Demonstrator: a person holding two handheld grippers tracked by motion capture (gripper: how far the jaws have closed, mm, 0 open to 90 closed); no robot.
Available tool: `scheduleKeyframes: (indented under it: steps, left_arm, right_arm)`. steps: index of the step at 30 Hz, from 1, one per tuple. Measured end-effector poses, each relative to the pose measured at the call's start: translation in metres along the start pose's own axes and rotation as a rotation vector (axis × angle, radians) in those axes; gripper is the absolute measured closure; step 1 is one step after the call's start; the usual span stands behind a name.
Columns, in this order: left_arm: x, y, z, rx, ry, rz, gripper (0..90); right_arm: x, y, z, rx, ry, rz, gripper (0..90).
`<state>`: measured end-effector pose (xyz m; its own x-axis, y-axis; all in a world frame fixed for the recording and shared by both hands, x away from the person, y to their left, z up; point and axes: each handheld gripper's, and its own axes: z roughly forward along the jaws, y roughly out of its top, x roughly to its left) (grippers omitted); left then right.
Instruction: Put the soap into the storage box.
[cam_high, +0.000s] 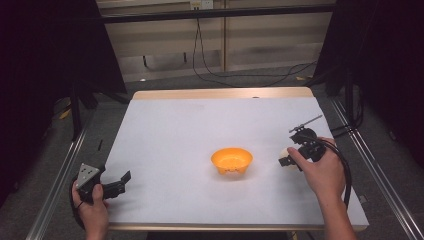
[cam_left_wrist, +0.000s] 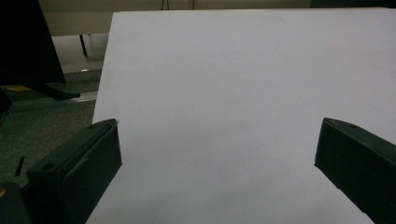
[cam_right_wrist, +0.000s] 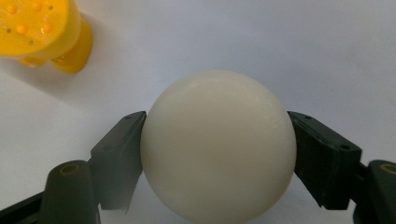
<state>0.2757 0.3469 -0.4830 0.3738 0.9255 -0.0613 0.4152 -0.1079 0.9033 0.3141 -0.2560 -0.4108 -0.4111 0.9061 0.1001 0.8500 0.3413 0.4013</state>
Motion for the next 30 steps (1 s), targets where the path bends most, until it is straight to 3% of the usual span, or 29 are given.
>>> scheduleKeyframes:
  steps: [13,30]
  left_arm:
    - [0.0,0.0,0.0,0.0,0.0,-0.002,0.4]
    - [0.0,0.0,0.0,0.002,-0.004,-0.012,0.4]
  right_arm:
    - [0.022,0.026,-0.013,-0.024,0.035,-0.042,23.9]
    - [0.057,0.058,-0.007,-0.023,0.085,-0.112,23.9]
